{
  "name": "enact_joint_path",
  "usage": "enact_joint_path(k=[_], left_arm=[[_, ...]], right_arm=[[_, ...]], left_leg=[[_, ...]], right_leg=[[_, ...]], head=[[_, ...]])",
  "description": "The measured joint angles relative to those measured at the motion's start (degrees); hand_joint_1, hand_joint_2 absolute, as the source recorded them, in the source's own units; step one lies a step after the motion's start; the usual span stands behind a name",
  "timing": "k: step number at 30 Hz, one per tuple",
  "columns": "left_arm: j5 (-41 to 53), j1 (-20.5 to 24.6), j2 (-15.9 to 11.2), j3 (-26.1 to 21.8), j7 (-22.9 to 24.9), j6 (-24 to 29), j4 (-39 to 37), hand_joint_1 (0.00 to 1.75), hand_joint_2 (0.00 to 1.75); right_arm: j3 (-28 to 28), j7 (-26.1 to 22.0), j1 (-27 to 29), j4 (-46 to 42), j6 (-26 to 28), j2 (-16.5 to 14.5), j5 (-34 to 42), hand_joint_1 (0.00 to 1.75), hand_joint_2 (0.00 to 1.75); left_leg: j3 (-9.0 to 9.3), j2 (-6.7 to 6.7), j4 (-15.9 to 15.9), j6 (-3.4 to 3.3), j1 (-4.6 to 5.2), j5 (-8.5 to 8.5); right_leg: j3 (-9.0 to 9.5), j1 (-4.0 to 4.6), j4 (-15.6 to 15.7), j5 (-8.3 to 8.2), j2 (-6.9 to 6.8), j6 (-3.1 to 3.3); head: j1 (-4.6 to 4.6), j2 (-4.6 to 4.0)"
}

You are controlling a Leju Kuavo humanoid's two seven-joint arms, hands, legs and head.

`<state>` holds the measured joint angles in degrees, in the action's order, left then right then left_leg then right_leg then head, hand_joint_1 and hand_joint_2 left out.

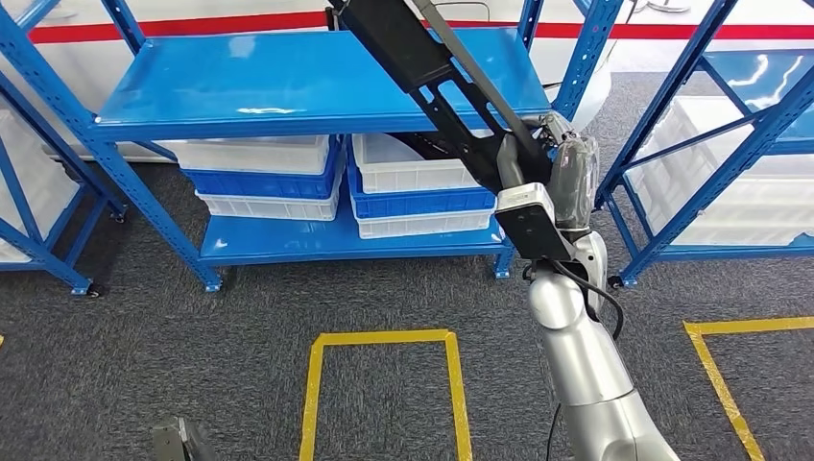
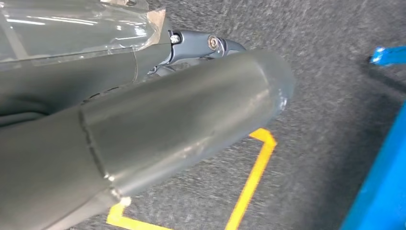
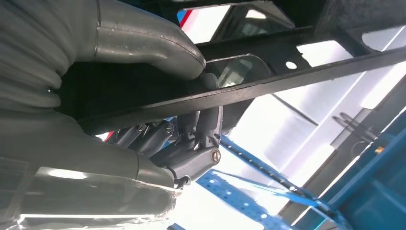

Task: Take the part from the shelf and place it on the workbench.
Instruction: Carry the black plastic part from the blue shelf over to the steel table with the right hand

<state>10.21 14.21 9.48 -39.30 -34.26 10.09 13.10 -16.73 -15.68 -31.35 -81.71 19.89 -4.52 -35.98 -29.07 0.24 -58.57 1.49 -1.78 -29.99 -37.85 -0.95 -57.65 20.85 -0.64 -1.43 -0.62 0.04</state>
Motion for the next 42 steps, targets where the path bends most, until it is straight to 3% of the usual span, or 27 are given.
enact_joint_path(k=[2,3,5,7,8,10,12,14,15,16,17,18,19,20,22,23,25,27,29,31,33,34,35,37,39,40,42], left_arm=[[-0.2,0.0,-0.1,0.0,-0.3,0.1,0.0,0.0,0.0],[-0.4,0.0,0.0,0.0,-0.5,0.1,0.0,0.0,0.0],[-0.8,0.0,-0.1,-0.1,-0.7,0.1,0.0,0.0,0.0],[-1.2,0.0,-0.2,-0.3,-1.1,0.1,0.1,0.0,0.0],[-1.3,-0.1,-0.2,-0.4,-1.3,0.1,0.1,0.0,0.0],[-1.6,-0.2,-0.2,-0.7,-1.7,0.0,0.1,0.0,0.0],[-1.8,-0.2,-0.3,-0.9,-2.0,-0.1,0.1,0.0,0.0],[-1.9,-0.2,-0.4,-1.0,-2.4,-0.1,0.1,0.0,0.0],[-2.0,-0.3,-0.5,-1.1,-2.5,-0.1,0.1,0.0,0.0],[-2.2,-0.4,-0.5,-1.2,-2.6,-0.1,0.1,0.0,0.0],[-2.3,-0.5,-0.6,-1.4,-2.7,-0.1,0.1,0.0,0.0],[-2.4,-0.8,-0.7,-1.5,-2.8,-0.1,0.1,0.0,0.0],[-2.5,-1.0,-0.7,-1.7,-2.9,0.0,0.1,0.0,0.0],[-2.5,-1.2,-0.8,-1.8,-3.0,0.0,0.1,0.0,0.0],[-2.5,-1.5,-0.9,-2.0,-3.1,0.0,0.1,0.0,0.0],[-2.5,-1.5,-0.9,-2.1,-3.2,0.0,0.1,0.0,0.0],[-2.6,-1.6,-1.1,-2.3,-3.2,-0.1,0.1,0.0,0.0],[-2.6,-1.6,-1.2,-2.4,-3.2,-0.1,0.2,0.0,0.0],[-2.6,-1.4,-1.3,-2.4,-3.2,-0.2,0.2,0.0,0.0],[-2.6,-1.3,-1.4,-2.4,-3.3,-0.2,0.3,0.0,0.0],[-2.5,-1.3,-1.4,-2.4,-3.3,-0.2,0.3,0.0,0.0],[-2.5,-1.2,-1.4,-2.4,-3.3,-0.2,0.3,0.0,0.0],[-2.5,-1.2,-1.4,-2.4,-3.3,-0.2,0.3,0.0,0.0],[-2.4,-1.2,-1.4,-2.4,-3.3,-0.2,0.3,0.0,0.0],[-2.2,-1.2,-1.4,-2.4,-3.3,-0.2,0.3,0.0,0.0],[-2.1,-1.2,-1.4,-2.4,-3.3,-0.2,0.3,0.0,0.0],[-2.0,-1.1,-1.4,-2.4,-3.3,-0.2,0.3,0.0,0.0]], right_arm=[[0.3,-0.4,-0.2,0.2,-0.6,0.1,0.4,1.75,1.75],[0.5,-0.6,-0.4,0.3,-0.9,0.2,0.6,1.75,1.75],[0.8,-1.0,-0.9,0.7,-1.3,0.5,1.1,1.75,1.75],[0.9,-1.4,-1.5,1.5,-1.7,0.7,1.6,1.75,1.75],[0.9,-1.5,-1.8,1.9,-1.9,0.7,1.8,1.75,1.75],[0.9,-1.7,-2.2,2.8,-2.0,0.8,2.0,1.75,1.75],[0.9,-1.7,-2.9,3.7,-2.0,0.7,2.1,1.75,1.75],[0.9,-1.8,-3.8,4.2,-2.1,0.4,2.2,1.75,1.75],[0.8,-1.8,-4.1,4.4,-2.1,0.3,2.3,1.75,1.75],[0.8,-1.9,-4.3,4.6,-2.1,0.1,2.4,1.75,1.75],[0.8,-1.9,-4.4,4.8,-2.1,0.0,2.5,1.75,1.75],[0.8,-2.0,-4.4,5.0,-2.1,-0.2,2.5,1.75,1.75],[0.8,-2.0,-4.4,5.3,-2.1,-0.4,2.5,1.75,1.75],[0.8,-2.1,-4.4,5.5,-2.1,-0.5,2.6,1.75,1.75],[0.8,-2.3,-4.4,5.9,-2.1,-0.9,2.7,1.75,1.75],[0.8,-2.4,-4.4,6.2,-2.1,-1.0,2.8,1.75,1.75],[0.8,-2.6,-4.4,6.7,-2.1,-1.1,2.9,1.75,1.75],[0.8,-2.7,-4.4,7.1,-2.0,-1.2,2.9,1.75,1.75],[0.9,-2.8,-4.5,7.2,-1.9,-1.3,2.9,1.75,1.75],[1.0,-2.9,-4.6,7.3,-1.8,-1.5,2.9,1.75,1.75],[1.1,-2.9,-4.7,7.4,-1.8,-1.6,2.9,1.75,1.75],[1.1,-2.9,-4.7,7.4,-1.8,-1.6,3.0,1.75,1.75],[1.2,-2.9,-4.7,7.4,-1.8,-1.6,3.0,1.75,1.75],[1.3,-2.9,-4.6,7.5,-1.8,-1.6,3.0,1.75,1.75],[1.4,-2.9,-4.5,7.5,-1.7,-1.6,3.0,1.75,1.75],[1.5,-2.9,-4.4,7.5,-1.7,-1.5,3.0,1.75,1.75],[1.6,-2.9,-4.4,7.5,-1.7,-1.5,3.0,1.75,1.75]], left_leg=[[-0.71,-0.15,0.6,-1.41,0.39,0.71],[-1.24,-0.28,0.8,-2.19,0.47,1.49],[-2.77,-0.55,1.1,-3.33,0.43,3.28],[-4.79,-0.59,1.0,-3.65,0.54,4.97],[-5.86,-0.61,1.0,-3.6,0.56,5.77],[-8.05,-0.64,0.9,-3.33,0.56,7.4],[-9.95,-0.63,0.7,-2.81,0.58,8.9],[-11.09,-0.58,0.7,-2.07,0.74,10.28],[-11.34,-0.56,0.8,-1.73,0.8,10.96],[-11.48,-0.55,1.0,-1.37,0.78,11.66],[-11.6,-0.51,1.3,-1.05,0.64,12.09],[-11.88,-0.47,1.0,-0.78,0.48,11.53],[-12.36,-0.42,0.0,-0.53,0.36,9.75],[-13.14,-0.36,-2.4,-0.34,0.24,6.94],[-15.0,-0.24,-10.1,-0.05,0.21,1.0],[-15.57,-0.2,-13.8,0.07,0.21,-0.4],[-14.32,-0.18,-16.2,0.11,0.2,0.35],[-9.26,-0.17,-11.0,-0.16,0.2,2.4],[-3.81,-0.07,-3.7,-0.62,0.39,2.01],[-2.04,0.04,-0.6,-1.27,0.83,1.21],[-2.69,-0.11,-0.1,-2.39,0.94,2.28],[-3.24,-0.26,0.1,-3.06,0.9,3.05],[-3.91,-0.4,0.4,-3.59,0.81,3.88],[-5.69,-0.54,0.5,-4.06,0.83,5.35],[-7.58,-0.64,0.4,-3.96,0.85,6.8],[-8.48,-0.69,0.4,-3.84,0.83,7.51],[-10.11,-0.73,0.3,-3.43,0.78,8.92]], right_leg=[[-0.32,-0.04,0.3,-0.93,-0.09,-1.04],[-0.86,-0.11,-0.1,-0.34,-0.05,-1.12],[-2.96,-0.29,-4.3,3.88,0.06,-0.43],[-5.08,-0.35,-12.0,8.99,0.19,0.09],[-5.38,-0.36,-15.4,10.02,0.24,-0.18],[-3.57,-0.45,-17.3,8.68,0.29,-1.5],[2.01,-0.67,-11.7,7.08,0.31,-2.39],[8.06,-0.33,-3.4,8.72,0.51,-1.83],[9.47,-0.06,-0.8,9.62,0.62,-1.31],[9.65,0.22,0.3,9.92,0.7,-0.79],[9.12,-0.02,0.3,9.46,0.67,-0.22],[8.73,-0.2,0.3,8.91,0.6,0.35],[8.36,-0.37,0.3,8.25,0.51,1.05],[7.89,-0.51,0.3,7.52,0.44,1.67],[6.46,-0.11,0.2,6.15,0.37,2.41],[5.67,0.06,0.1,5.53,0.36,2.49],[4.1,0.23,-0.1,4.43,0.34,2.38],[2.78,0.24,-0.5,3.56,0.36,2.02],[1.93,0.47,-0.9,2.91,0.33,1.34],[1.54,0.57,-1.0,2.13,0.21,0.47],[1.0,0.56,-1.0,1.8,0.18,-0.27],[0.33,0.56,-2.0,2.8,0.25,-0.26],[-0.6,0.56,-3.9,4.61,0.33,-0.06],[-2.8,0.32,-10.9,9.53,0.41,0.52],[-3.53,0.15,-16.8,11.73,0.41,0.01],[-2.65,0.1,-17.3,11.26,0.41,-0.6],[1.99,-0.03,-12.4,9.03,0.41,-1.67]], head=[[0.09,0.01],[0.08,0.0],[0.34,0.01],[0.61,0.0],[0.65,0.0],[0.74,0.01],[0.77,0.02],[0.73,0.0],[0.67,0.01],[0.58,0.0],[0.45,0.0],[0.42,0.01],[0.31,0.0],[0.2,0.01],[0.07,0.01],[0.07,0.01],[0.08,0.0],[0.05,0.01],[0.09,0.01],[0.17,0.01],[0.21,0.01],[0.34,0.01],[0.48,0.01],[0.76,0.0],[0.83,0.0],[0.87,0.0],[0.9,0.02]])
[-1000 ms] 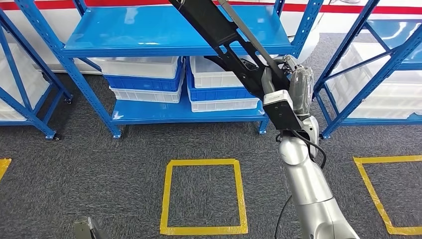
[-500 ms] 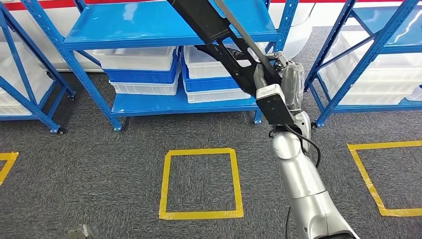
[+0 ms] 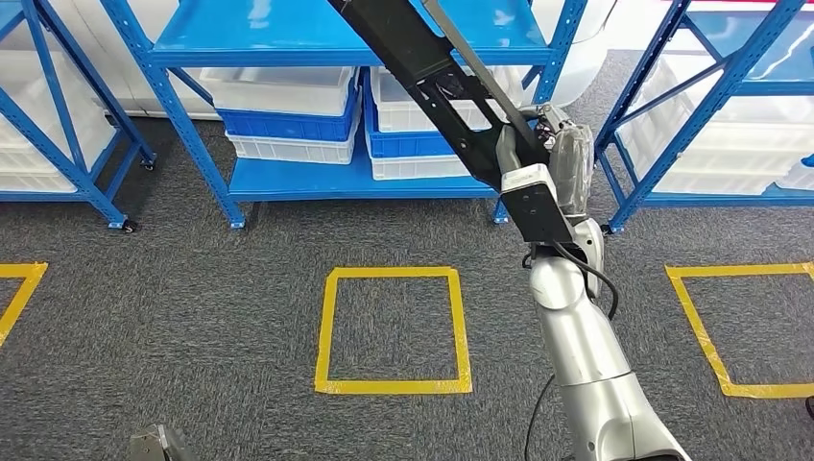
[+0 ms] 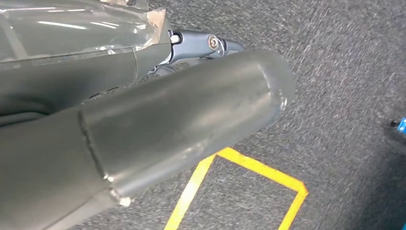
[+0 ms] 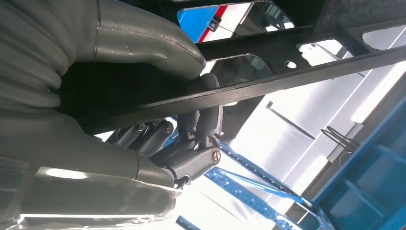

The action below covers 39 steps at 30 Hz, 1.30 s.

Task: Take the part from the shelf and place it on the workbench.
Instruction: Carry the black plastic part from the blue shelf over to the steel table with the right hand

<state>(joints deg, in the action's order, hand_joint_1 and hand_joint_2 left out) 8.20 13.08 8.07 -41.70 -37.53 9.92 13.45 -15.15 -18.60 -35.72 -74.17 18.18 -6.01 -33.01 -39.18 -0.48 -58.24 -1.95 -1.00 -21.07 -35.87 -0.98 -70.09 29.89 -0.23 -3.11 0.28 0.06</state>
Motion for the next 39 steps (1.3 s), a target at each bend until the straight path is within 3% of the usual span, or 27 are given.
enact_joint_path(k=[2,3,5,6,7,8,10,11,12,13,14,16,18,19,22,23,25,27,28,29,31,33,35,37,39], left_arm=[[-0.1,0.0,0.0,0.0,0.0,0.0,0.1,0.0,0.0],[-0.2,0.1,-0.1,0.0,0.0,0.0,0.1,0.0,0.0],[-0.4,0.0,-0.2,-0.1,-0.1,-0.1,0.1,0.0,0.0],[-0.4,-0.1,-0.2,-0.1,-0.1,-0.1,0.1,0.0,0.0],[-0.4,-0.2,-0.3,-0.1,-0.1,-0.1,0.1,0.0,0.0],[-0.4,-0.3,-0.3,-0.1,-0.1,-0.1,0.1,0.0,0.0],[-0.4,-0.4,-0.4,-0.2,-0.1,-0.1,0.1,0.0,0.0],[-0.4,-0.4,-0.4,-0.2,-0.1,-0.1,0.1,0.0,0.0],[-0.4,-0.4,-0.5,-0.2,-0.1,-0.1,0.1,0.0,0.0],[-0.4,-0.4,-0.5,-0.2,-0.1,-0.1,0.1,0.0,0.0],[-0.4,-0.4,-0.5,-0.2,-0.1,-0.2,0.1,0.0,0.0],[-0.3,-0.2,-0.5,-0.2,-0.1,-0.2,0.1,0.0,0.0],[-0.1,-0.1,-0.4,-0.1,-0.2,-0.2,0.1,0.0,0.0],[0.0,0.0,-0.4,-0.1,-0.2,-0.2,0.1,0.0,0.0],[0.2,0.0,-0.3,-0.1,-0.4,0.2,0.1,0.0,0.0],[0.2,0.0,-0.2,-0.1,-0.4,0.2,0.1,0.0,0.0],[0.2,0.0,-0.2,-0.1,-0.4,0.3,0.1,0.0,0.0],[0.2,0.0,-0.2,-0.1,-0.4,0.3,0.1,0.0,0.0],[0.2,0.0,-0.2,-0.1,-0.4,0.3,0.1,0.0,0.0],[0.2,0.0,-0.2,-0.1,-0.4,0.3,0.1,0.0,0.0],[0.2,0.0,-0.2,-0.1,-0.4,0.3,0.1,0.0,0.0],[0.2,0.0,-0.2,-0.1,-0.5,0.2,0.1,0.0,0.0],[0.1,-0.1,-0.1,-0.1,-0.7,0.0,0.1,0.0,0.0],[0.0,-0.1,-0.1,-0.1,-0.9,-0.2,0.1,0.0,0.0],[-0.1,-0.1,-0.2,-0.1,-1.0,-0.2,0.1,0.0,0.0]], right_arm=[[0.0,0.0,-0.2,0.0,0.0,0.0,0.1,1.75,1.75],[0.1,0.0,-0.3,0.0,0.0,-0.1,0.1,1.75,1.75],[0.1,0.0,-0.5,0.1,0.0,-0.1,0.3,1.75,1.75],[0.1,0.0,-0.6,0.3,0.0,-0.1,0.4,1.75,1.75],[0.1,-0.1,-0.8,0.4,0.0,-0.2,0.5,1.75,1.75],[0.1,-0.1,-0.8,0.5,0.0,-0.3,0.6,1.75,1.75],[0.1,-0.1,-0.9,0.7,0.0,-0.4,0.6,1.75,1.75],[0.1,-0.1,-0.9,0.8,0.0,-0.5,0.6,1.75,1.75],[0.1,-0.1,-0.9,0.9,0.0,-0.5,0.6,1.75,1.75],[0.1,-0.1,-0.9,1.0,0.0,-0.5,0.7,1.75,1.75],[0.1,-0.1,-0.9,1.2,-0.1,-0.5,0.7,1.75,1.75],[0.2,-0.1,-0.9,1.3,-0.1,-0.4,0.7,1.75,1.75],[0.5,-0.1,-1.0,1.4,-0.1,-0.3,0.7,1.75,1.75],[0.6,-0.1,-1.1,1.4,0.0,-0.2,0.7,1.75,1.75],[0.7,-0.4,-1.2,1.5,0.0,-0.1,0.8,1.75,1.75],[0.7,-0.4,-1.2,1.5,0.0,0.0,0.9,1.75,1.75],[0.8,-0.6,-1.2,1.6,0.0,0.1,0.9,1.75,1.75],[0.8,-0.6,-1.1,1.8,0.0,0.2,0.9,1.75,1.75],[0.8,-0.6,-1.1,1.9,0.0,0.3,0.9,1.75,1.75],[0.8,-0.6,-1.1,2.0,0.0,0.4,0.9,1.75,1.75],[0.8,-0.6,-1.2,2.1,0.0,0.4,0.9,1.75,1.75],[0.8,-0.6,-1.2,2.1,0.0,0.4,0.9,1.75,1.75],[0.8,-0.6,-1.3,2.2,0.0,0.5,0.9,1.75,1.75],[0.9,-0.6,-1.3,2.3,0.0,0.5,0.9,1.75,1.75],[0.9,-0.6,-1.7,2.4,0.0,0.5,1.0,1.75,1.75]], left_leg=[[-1.1,-0.01,0.0,0.66,0.08,1.3],[-1.33,-0.01,0.2,1.02,0.14,1.96],[-1.53,0.0,0.9,1.73,0.13,3.35],[-1.78,0.08,1.0,2.08,0.03,3.45],[-2.2,0.17,0.6,2.38,-0.09,2.42],[-2.83,0.26,-0.9,2.64,-0.2,0.21],[-4.48,0.41,-7.6,3.0,-0.32,-6.19],[-5.18,0.45,-11.7,3.16,-0.34,-8.47],[-5.44,0.48,-15.0,3.27,-0.34,-9.33],[-4.95,0.48,-16.7,3.33,-0.35,-8.87],[-3.45,0.46,-16.3,3.32,-0.37,-7.53],[2.15,0.52,-10.1,3.07,-0.41,-5.63],[7.21,0.74,-2.8,2.6,-0.23,-6.69],[8.27,0.84,-0.9,2.34,-0.02,-7.48],[8.07,0.63,0.4,0.89,0.2,-6.83],[7.8,0.48,0.6,0.28,0.13,-6.31],[6.93,0.26,0.8,-0.42,0.11,-5.37],[5.9,0.16,0.7,-0.47,0.14,-4.58],[5.45,0.14,0.7,-0.39,0.14,-4.21],[5.09,0.14,0.7,-0.27,0.13,-3.9],[4.61,0.13,0.6,0.1,0.08,-3.47],[4.16,0.1,0.4,0.73,0.23,-3.07],[3.83,0.06,0.4,1.53,0.29,-2.45],[3.5,0.08,0.3,2.27,0.13,-2.42],[2.04,0.25,-2.8,2.76,0.0,-4.93]], right_leg=[[5.69,0.19,8.1,-0.03,0.11,0.21],[7.11,0.39,10.9,0.38,0.22,0.61],[7.06,0.84,12.4,0.3,0.46,1.58],[6.65,0.56,12.5,-0.29,0.43,2.07],[6.27,0.32,12.5,-0.96,0.37,2.77],[5.71,0.04,12.6,-1.7,0.26,3.46],[4.43,0.04,12.6,-3.08,0.08,4.36],[3.67,0.16,12.5,-3.7,0.03,4.5],[2.89,0.24,12.5,-4.32,0.0,4.5],[2.07,0.28,12.4,-4.93,0.0,4.41],[1.27,0.27,12.3,-5.5,0.02,4.23],[-0.03,0.31,12.1,-6.4,0.07,3.66],[-0.71,0.5,11.9,-7.04,0.0,2.94],[-0.91,0.59,11.9,-7.38,-0.06,2.52],[-1.77,0.69,11.5,-7.64,-0.09,1.46],[-2.58,0.68,10.0,-6.7,-0.03,1.45],[-5.3,0.46,3.6,-3.14,0.07,1.77],[-7.5,0.28,-3.5,-0.09,0.09,1.58],[-7.23,0.24,-4.5,0.4,0.08,1.24],[-5.72,0.22,-3.0,0.05,0.08,0.81],[-0.39,0.1,5.1,-1.7,0.07,0.2],[3.27,0.32,11.2,-2.86,0.14,0.51],[3.59,0.94,12.1,-3.31,0.23,1.37],[3.35,0.57,12.4,-4.06,0.22,2.46],[3.11,-0.06,12.9,-4.92,0.14,3.66]], head=[[-0.11,0.0],[-0.13,-0.01],[-0.2,-0.01],[-0.1,-0.01],[-0.16,-0.01],[-0.27,-0.01],[-0.45,-0.02],[-0.49,-0.01],[-0.48,-0.01],[-0.49,-0.01],[-0.5,-0.01],[-0.52,-0.01],[-0.44,-0.02],[-0.41,-0.01],[-0.38,-0.01],[-0.31,-0.02],[-0.17,-0.02],[-0.1,-0.02],[-0.09,-0.02],[-0.06,-0.02],[-0.02,-0.01],[-0.04,-0.01],[-0.07,-0.02],[-0.11,-0.02],[-0.28,-0.02]])
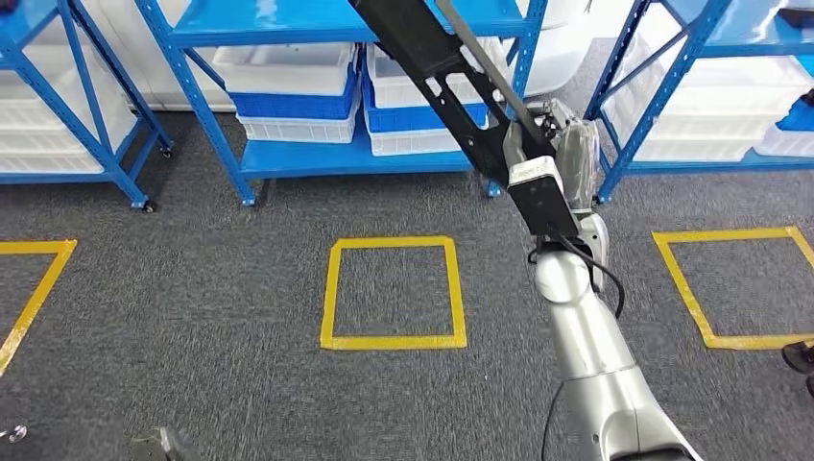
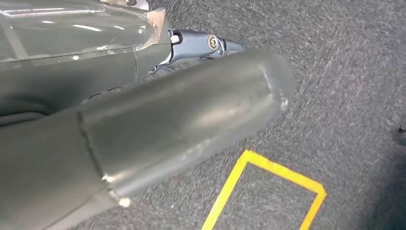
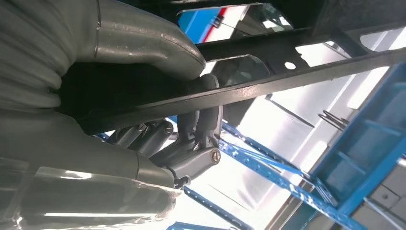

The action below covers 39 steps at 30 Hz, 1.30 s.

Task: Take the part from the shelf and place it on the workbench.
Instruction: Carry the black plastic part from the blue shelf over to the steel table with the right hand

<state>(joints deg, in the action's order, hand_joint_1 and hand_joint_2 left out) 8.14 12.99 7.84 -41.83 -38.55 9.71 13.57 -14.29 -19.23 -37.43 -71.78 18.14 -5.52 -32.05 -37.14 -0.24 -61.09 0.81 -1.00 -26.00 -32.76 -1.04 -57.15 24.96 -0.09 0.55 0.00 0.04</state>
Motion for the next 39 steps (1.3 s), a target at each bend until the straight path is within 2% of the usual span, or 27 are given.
enact_joint_path(k=[2,3,4,5,6,8,9,10,13,17,26,28,30,32,34,35,36,37,38,39], left_arm=[[-0.2,-0.1,-0.1,0.0,-0.1,0.0,0.0,0.0,0.0],[-0.3,-0.1,-0.1,0.0,-0.1,0.0,0.0,0.0,0.0],[-0.3,-0.2,-0.1,0.0,-0.1,0.0,0.0,0.0,0.0],[-0.4,-0.3,-0.1,-0.1,-0.2,0.0,0.0,0.0,0.0],[-0.4,-0.4,-0.2,-0.1,-0.3,0.0,0.0,0.0,0.0],[-0.6,-0.3,-0.3,-0.1,-0.6,0.0,0.0,0.0,0.0],[-0.7,-0.3,-0.3,-0.1,-0.7,-0.1,0.0,0.0,0.0],[-0.8,-0.3,-0.3,-0.1,-0.8,-0.1,0.0,0.0,0.0],[-1.0,-0.5,-0.3,-0.1,-0.9,-0.1,0.0,0.0,0.0],[-1.0,-0.7,-0.4,-0.2,-0.9,-0.1,0.0,0.0,0.0],[-1.0,-0.8,-0.4,-0.7,-0.9,-0.2,0.0,0.0,0.0],[-1.0,-0.8,-0.4,-0.8,-0.9,-0.2,0.0,0.0,0.0],[-1.0,-0.8,-0.4,-0.8,-0.9,-0.2,0.0,0.0,0.0],[-1.0,-0.7,-0.3,-0.9,-0.9,-0.2,0.0,0.0,0.0],[-1.0,-0.7,-0.3,-0.9,-0.9,-0.2,0.0,0.0,0.0],[-0.9,-0.8,-0.3,-0.9,-0.9,-0.3,0.0,0.0,0.0],[-0.9,-0.8,-0.2,-0.9,-0.9,-0.4,0.0,0.0,0.0],[-0.9,-0.9,-0.2,-0.9,-0.9,-0.4,0.0,0.0,0.0],[-0.9,-0.9,-0.2,-0.9,-0.9,-0.5,0.0,0.0,0.0],[-0.9,-0.9,-0.2,-0.9,-0.9,-0.6,0.0,0.0,0.0]], right_arm=[[0.0,0.0,-0.4,0.2,0.0,-0.1,0.1,1.75,1.75],[0.0,-0.1,-0.5,0.4,0.0,-0.2,0.2,1.75,1.75],[0.0,-0.1,-0.5,0.6,0.0,-0.2,0.2,1.75,1.75],[0.0,-0.1,-0.5,0.8,0.0,-0.2,0.3,1.75,1.75],[0.0,-0.1,-0.6,1.0,0.0,-0.3,0.4,1.75,1.75],[0.0,-0.2,-0.9,1.3,0.0,-0.4,0.5,1.75,1.75],[0.0,-0.2,-1.3,1.5,0.0,-0.5,0.7,1.75,1.75],[0.0,-0.3,-1.6,1.7,0.0,-0.6,0.8,1.75,1.75],[-0.1,-0.6,-2.2,2.2,0.1,-0.7,1.1,1.75,1.75],[-0.1,-0.8,-2.3,3.0,0.1,-0.7,1.3,1.75,1.75],[-0.2,-0.7,-2.3,4.3,2.0,-0.8,-1.2,1.75,1.75],[-0.2,-0.1,-2.3,4.4,2.3,-0.8,-2.1,1.75,1.75],[-0.3,0.2,-2.4,4.4,2.7,-0.9,-2.8,1.75,1.75],[-0.3,0.4,-2.4,4.4,3.0,-1.0,-3.2,1.75,1.75],[-0.3,0.5,-2.3,4.4,3.1,-0.9,-3.4,1.75,1.75],[-0.3,0.5,-2.1,4.5,3.1,-0.9,-3.4,1.75,1.75],[-0.3,0.6,-1.8,4.5,3.1,-0.8,-3.4,1.75,1.75],[-0.3,0.7,-1.6,4.5,3.1,-0.8,-3.4,1.75,1.75],[-0.3,0.7,-1.4,4.5,3.1,-0.7,-3.4,1.75,1.75],[-0.3,0.8,-1.3,4.5,3.1,-0.7,-3.4,1.75,1.75]], left_leg=[[-2.91,0.16,-7.3,0.31,-0.11,-4.19],[-4.23,0.2,-10.7,0.45,-0.13,-5.69],[-4.82,0.2,-12.7,0.52,-0.13,-6.26],[-4.33,0.19,-12.4,0.49,-0.13,-5.83],[-2.69,0.19,-10.0,0.35,-0.13,-4.59],[2.42,0.23,-1.9,-0.33,0.0,-1.9],[4.27,0.24,1.3,-0.63,0.08,-1.16],[5.27,0.22,3.2,-0.73,0.17,-0.89],[4.91,0.17,3.8,-0.91,0.61,-0.44],[4.21,0.17,3.8,-1.62,1.09,0.21],[3.77,0.15,3.6,-1.97,1.44,0.55],[3.56,0.19,3.4,-2.37,1.48,0.6],[3.75,0.17,4.1,-2.99,1.14,1.21],[4.06,0.15,5.3,-3.48,0.6,2.18],[3.79,0.35,5.7,-3.54,0.31,2.75],[3.53,0.54,5.7,-3.37,0.2,2.89],[3.28,0.82,5.7,-3.13,0.05,3.04],[3.03,1.14,5.6,-2.85,-0.17,3.18],[2.77,1.51,5.4,-2.47,-0.5,3.27],[2.46,1.91,5.0,-1.99,-0.83,3.24]], right_leg=[[-0.66,0.22,0.0,-0.6,-0.06,0.71],[-1.02,0.37,0.0,-0.84,-0.06,0.85],[-1.37,0.5,0.0,-1.11,-0.06,0.94],[-1.69,0.58,0.0,-1.39,-0.05,0.92],[-1.96,0.65,0.0,-1.64,-0.03,0.83],[-2.35,0.92,-0.1,-2.13,0.01,0.56],[-2.57,1.14,-0.2,-2.27,0.02,0.41],[-2.77,1.38,-0.3,-2.35,0.02,0.38],[-3.29,1.59,-0.4,-2.76,-0.03,0.04],[-3.8,1.3,-0.2,-3.54,-0.08,-0.71],[-4.1,0.79,0.0,-4.1,-0.09,-1.01],[-4.09,0.41,0.3,-4.4,-0.13,-1.45],[-4.25,0.49,0.3,-4.48,-0.16,-1.89],[-5.53,0.72,-2.3,-2.61,-0.07,-1.78],[-8.42,0.43,-9.6,1.27,0.06,-1.57],[-9.81,0.17,-13.6,3.02,0.08,-1.7],[-10.49,-0.16,-16.2,4.14,0.08,-2.05],[-10.05,-0.49,-16.5,4.38,0.08,-2.6],[-8.34,-0.87,-14.3,3.75,0.1,-3.37],[-5.67,-1.33,-10.0,2.69,0.33,-4.22]], head=[[-0.19,0.0],[-0.23,0.0],[-0.24,0.0],[-0.26,0.01],[-0.26,0.01],[-0.26,0.01],[-0.19,0.01],[-0.13,0.01],[-0.01,0.0],[-0.03,0.0],[-0.03,0.01],[-0.1,0.0],[-0.18,0.0],[-0.09,0.0],[0.08,0.01],[0.12,0.01],[0.13,0.01],[0.13,0.0],[0.13,0.0],[0.16,0.0]])
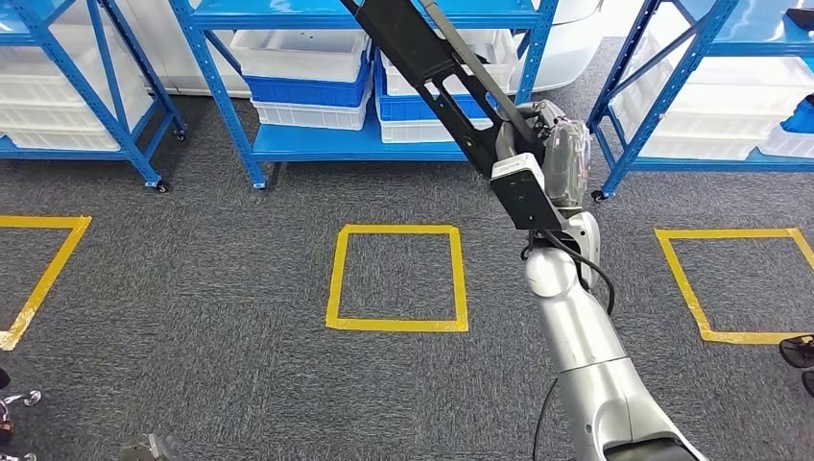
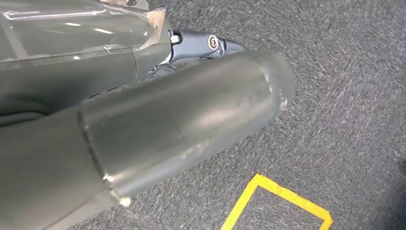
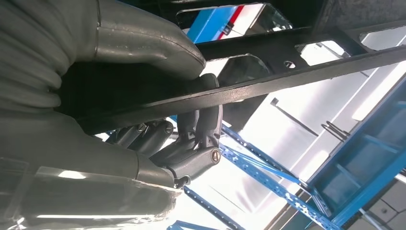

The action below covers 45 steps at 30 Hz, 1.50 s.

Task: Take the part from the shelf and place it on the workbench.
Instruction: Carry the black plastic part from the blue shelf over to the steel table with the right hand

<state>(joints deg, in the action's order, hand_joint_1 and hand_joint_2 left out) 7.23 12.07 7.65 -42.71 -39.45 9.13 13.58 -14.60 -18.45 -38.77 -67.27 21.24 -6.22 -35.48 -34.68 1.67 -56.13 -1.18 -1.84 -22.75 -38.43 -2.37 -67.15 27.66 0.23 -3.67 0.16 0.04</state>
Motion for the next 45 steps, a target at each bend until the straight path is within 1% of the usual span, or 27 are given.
enact_joint_path(k=[1,3,6,7,9,11,13,14,15,17,19,21,23,25,27,28,29,31,32,34,36,37,39,41,43,44,45], left_arm=[[0.0,0.0,0.0,0.0,0.0,0.0,0.0,0.0,0.0],[0.0,0.0,-0.1,0.0,0.0,0.3,0.1,0.0,0.0],[0.0,-0.2,-0.1,0.0,0.0,0.6,0.0,0.0,0.0],[0.0,-0.3,-0.1,-0.1,0.0,0.6,0.0,0.0,0.0],[0.0,-0.3,-0.1,-0.1,0.0,0.7,0.0,0.0,0.0],[-0.2,-0.3,-0.1,-0.1,0.0,0.8,0.0,0.0,0.0],[-0.5,-0.3,-0.1,-0.3,0.0,1.0,0.0,0.0,0.0],[-0.7,-0.3,-0.1,-0.4,0.0,1.1,0.0,0.0,0.0],[-0.9,-0.3,-0.1,-0.6,0.0,1.1,0.0,0.0,0.0],[-1.3,-0.2,-0.3,-0.8,0.0,1.2,0.1,0.0,0.0],[-1.4,-0.2,-0.5,-1.1,0.0,1.4,0.1,0.0,0.0],[-1.4,-0.4,-0.7,-1.5,1.0,1.9,0.1,0.0,0.0],[-1.6,-0.8,-0.8,-1.9,3.1,2.2,0.0,0.0,0.0],[-1.8,-1.2,-0.8,-2.3,5.7,2.6,0.0,0.0,0.0],[-1.8,-1.9,-0.7,-2.6,7.9,3.2,-0.2,0.0,0.0],[-1.8,-2.5,-0.7,-2.8,8.8,3.4,-0.3,0.0,0.0],[-1.8,-3.1,-0.6,-3.0,9.3,3.4,-0.4,0.0,0.0],[-1.9,-4.0,-0.5,-3.3,9.7,3.4,-0.6,0.0,0.0],[-1.9,-4.2,-0.4,-3.4,9.8,3.3,-0.6,0.0,0.0],[-1.9,-4.4,-0.4,-3.5,9.9,3.4,-0.6,0.0,0.0],[-1.9,-4.7,-0.4,-3.6,9.9,3.4,-0.7,0.0,0.0],[-1.9,-4.9,-0.4,-3.7,10.0,3.4,-0.7,0.0,0.0],[-1.9,-5.2,-0.5,-3.9,10.0,3.5,-0.8,0.0,0.0],[-1.9,-5.2,-0.6,-4.0,10.6,3.6,-0.9,0.0,0.0],[-1.9,-5.2,-0.6,-4.1,12.2,4.1,-1.0,0.0,0.0],[-1.9,-5.3,-0.6,-4.3,13.5,4.5,-1.0,0.0,0.0],[-1.8,-5.5,-0.5,-4.4,14.8,4.9,-1.1,0.0,0.0]], right_arm=[[0.0,0.0,0.0,0.0,0.0,0.1,0.0,1.75,1.75],[0.0,0.0,0.4,-0.2,0.1,0.1,0.0,1.75,1.75],[0.0,-0.1,1.5,-0.7,0.5,0.0,0.0,1.75,1.75],[0.1,-0.1,1.7,-0.9,0.6,0.0,0.0,1.75,1.75],[0.1,-0.1,2.1,-1.4,0.7,-0.2,0.0,1.75,1.75],[0.2,-0.1,2.6,-2.0,0.8,-0.3,-0.1,1.75,1.75],[0.2,-0.1,3.2,-2.5,0.6,-0.5,-0.5,1.75,1.75],[0.3,-0.1,3.5,-2.7,0.4,-0.6,-0.7,1.75,1.75],[0.3,-0.1,3.6,-3.0,0.2,-0.8,-0.9,1.75,1.75],[0.3,-0.1,3.7,-3.6,-0.2,-1.3,-1.1,1.75,1.75],[0.3,-0.1,3.6,-4.1,-0.4,-1.8,-1.2,1.75,1.75],[0.3,0.0,3.5,-4.5,-0.8,-2.4,-1.2,1.75,1.75],[0.3,0.1,3.4,-4.7,-1.3,-2.9,-1.1,1.75,1.75],[0.3,0.1,3.3,-4.9,-1.6,-3.0,-1.1,1.75,1.75],[0.4,0.1,3.3,-4.8,-2.1,-3.1,-1.1,1.75,1.75],[0.4,0.2,3.4,-4.8,-2.3,-3.1,-1.1,1.75,1.75],[0.4,0.3,3.4,-4.8,-2.3,-3.2,-1.1,1.75,1.75],[0.3,0.4,3.2,-4.7,-2.4,-3.4,-1.2,1.75,1.75],[0.3,0.4,3.1,-4.7,-2.4,-3.4,-1.2,1.75,1.75],[0.3,0.4,2.9,-4.7,-2.4,-3.6,-1.2,1.75,1.75],[0.3,0.5,2.9,-4.7,-2.4,-3.9,-1.3,1.75,1.75],[0.3,0.5,2.7,-4.7,-2.4,-4.1,-1.3,1.75,1.75],[0.3,0.5,2.4,-4.7,-2.4,-4.6,-1.4,1.75,1.75],[0.3,0.5,2.2,-4.7,-2.4,-4.9,-1.4,1.75,1.75],[0.4,0.6,2.2,-4.7,-2.4,-4.9,-1.5,1.75,1.75],[0.4,0.8,2.3,-4.7,-2.4,-4.9,-1.6,1.75,1.75],[0.4,0.9,2.4,-4.7,-2.4,-4.9,-1.7,1.75,1.75]], left_leg=[[-0.4,0.38,-0.4,0.58,-0.23,-0.06],[-1.26,1.08,-1.3,1.63,-0.36,-0.11],[-1.95,1.73,-1.4,2.55,-0.65,0.34],[-2.25,1.3,-1.9,2.72,-0.76,-0.05],[-4.1,-0.24,-6.3,2.88,-0.74,-2.88],[-7.64,-1.31,-14.5,2.81,-0.55,-7.11],[-9.32,-1.5,-19.0,2.39,-0.38,-8.66],[-8.37,-1.61,-17.8,1.99,-0.2,-7.9],[-6.21,-2.04,-14.5,1.43,0.1,-6.46],[-1.51,-4.44,-6.6,0.09,1.09,-4.32],[0.33,-5.75,-3.1,-0.67,1.96,-3.78],[0.29,-4.57,-2.6,-0.96,2.08,-3.15],[0.46,-3.46,-1.6,-1.28,1.75,-2.17],[0.38,-2.3,-1.1,-1.54,1.5,-1.47],[0.02,-0.91,-1.1,-1.61,1.47,-1.21],[-0.1,-0.14,-1.1,-1.53,1.46,-1.12],[-0.17,0.62,-1.2,-1.43,1.45,-1.05],[-0.27,2.19,-1.4,-1.17,1.4,-0.97],[-0.43,2.93,-1.6,-0.95,1.46,-0.97],[-0.99,4.13,-1.9,-0.31,1.49,-0.87],[-1.49,5.09,-1.8,0.48,1.31,-0.57],[-1.68,4.95,-1.8,0.78,1.18,-0.55],[-2.85,2.46,-4.0,1.23,1.22,-1.89],[-5.86,-0.55,-10.3,1.6,1.12,-5.24],[-9.3,-1.32,-17.2,2.0,0.73,-7.9],[-9.92,-1.51,-18.3,2.15,0.53,-7.86],[-9.27,-1.8,-17.0,2.27,0.33,-6.69]], right_leg=[[2.39,-0.2,3.8,-0.68,0.67,-0.63],[4.88,-0.27,8.2,-1.24,1.59,-0.54],[4.52,0.08,7.7,-1.39,1.0,1.2],[4.43,0.14,7.7,-1.53,0.67,1.74],[4.27,0.3,7.8,-1.78,-0.04,2.79],[3.98,0.91,7.8,-1.93,-0.93,3.51],[3.66,1.55,7.7,-2.07,-1.96,3.86],[3.57,1.82,7.7,-2.13,-2.47,3.96],[3.53,2.05,7.8,-2.16,-2.95,4.01],[3.56,2.45,7.8,-2.21,-3.91,4.04],[3.64,2.53,7.9,-2.3,-5.02,3.88],[3.68,2.48,8.0,-2.39,-5.96,3.49],[3.01,2.38,6.6,-1.49,-4.4,3.13],[0.65,2.06,1.2,1.32,-1.7,3.2],[-2.36,1.79,-6.0,4.17,-0.77,3.15],[-2.94,1.7,-7.6,4.63,-0.68,2.82],[-2.39,1.65,-7.0,4.15,-0.58,2.34],[1.53,1.4,0.4,1.34,0.71,1.34],[3.49,1.32,4.2,0.18,1.81,1.19],[5.43,1.3,8.3,-0.8,3.09,1.59],[5.53,1.4,8.5,-0.93,2.22,2.44],[5.58,1.24,8.7,-1.12,1.76,2.86],[5.75,0.81,9.0,-1.43,0.71,3.67],[5.79,0.91,9.1,-1.39,-0.48,4.13],[5.76,1.0,9.1,-1.25,-1.86,4.3],[5.76,0.98,9.1,-1.21,-2.55,4.33],[5.79,0.92,9.1,-1.16,-3.15,4.26]], head=[[0.08,0.0],[0.12,0.0],[-0.22,0.0],[-0.36,0.0],[-0.65,0.0],[-0.78,0.01],[-0.78,0.01],[-0.79,0.0],[-0.79,0.0],[-0.7,0.01],[-0.66,0.01],[-0.71,0.01],[-0.65,0.02],[-0.45,0.01],[-0.33,0.01],[-0.33,0.0],[-0.33,0.0],[-0.31,0.0],[-0.33,0.0],[-0.43,0.01],[-0.48,0.0],[-0.49,0.0],[-0.76,0.0],[-1.19,0.0],[-1.39,0.0],[-1.44,0.0],[-1.49,0.0]])
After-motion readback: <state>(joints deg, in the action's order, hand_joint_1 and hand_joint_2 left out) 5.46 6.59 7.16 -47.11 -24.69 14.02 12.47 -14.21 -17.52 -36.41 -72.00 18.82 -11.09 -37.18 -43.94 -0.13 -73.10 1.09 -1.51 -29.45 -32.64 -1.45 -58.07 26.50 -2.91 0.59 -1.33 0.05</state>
